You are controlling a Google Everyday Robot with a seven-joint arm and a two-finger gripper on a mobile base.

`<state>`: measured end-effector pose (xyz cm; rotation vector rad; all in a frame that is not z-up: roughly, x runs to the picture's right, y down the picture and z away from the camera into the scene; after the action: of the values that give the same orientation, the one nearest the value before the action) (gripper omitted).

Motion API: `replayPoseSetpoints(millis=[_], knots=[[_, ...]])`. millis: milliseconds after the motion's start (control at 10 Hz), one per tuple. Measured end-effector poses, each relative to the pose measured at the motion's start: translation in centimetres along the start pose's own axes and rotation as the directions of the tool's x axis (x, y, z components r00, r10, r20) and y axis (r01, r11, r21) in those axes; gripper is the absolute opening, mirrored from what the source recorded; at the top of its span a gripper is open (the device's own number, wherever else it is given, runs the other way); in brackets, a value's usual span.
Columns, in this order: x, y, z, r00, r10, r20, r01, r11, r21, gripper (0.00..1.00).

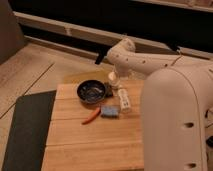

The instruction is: Place the eraser on the white sponge

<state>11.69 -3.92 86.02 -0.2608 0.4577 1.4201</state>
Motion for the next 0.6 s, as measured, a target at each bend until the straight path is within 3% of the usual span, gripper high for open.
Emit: replayPoseSetpoints(millis=[100,300,600], knots=[[0.7,0.5,1.2,0.999,0.011,-0.045,-0.012,1.0,-0.019,0.65],[1.1,1.0,2.4,0.996,0.002,-0.088,-0.004,1.0,-0.022,0.65],[2.0,1.8,5.3,0.982,-0.058,-0.182,0.06,0.998,0.007,0.65]])
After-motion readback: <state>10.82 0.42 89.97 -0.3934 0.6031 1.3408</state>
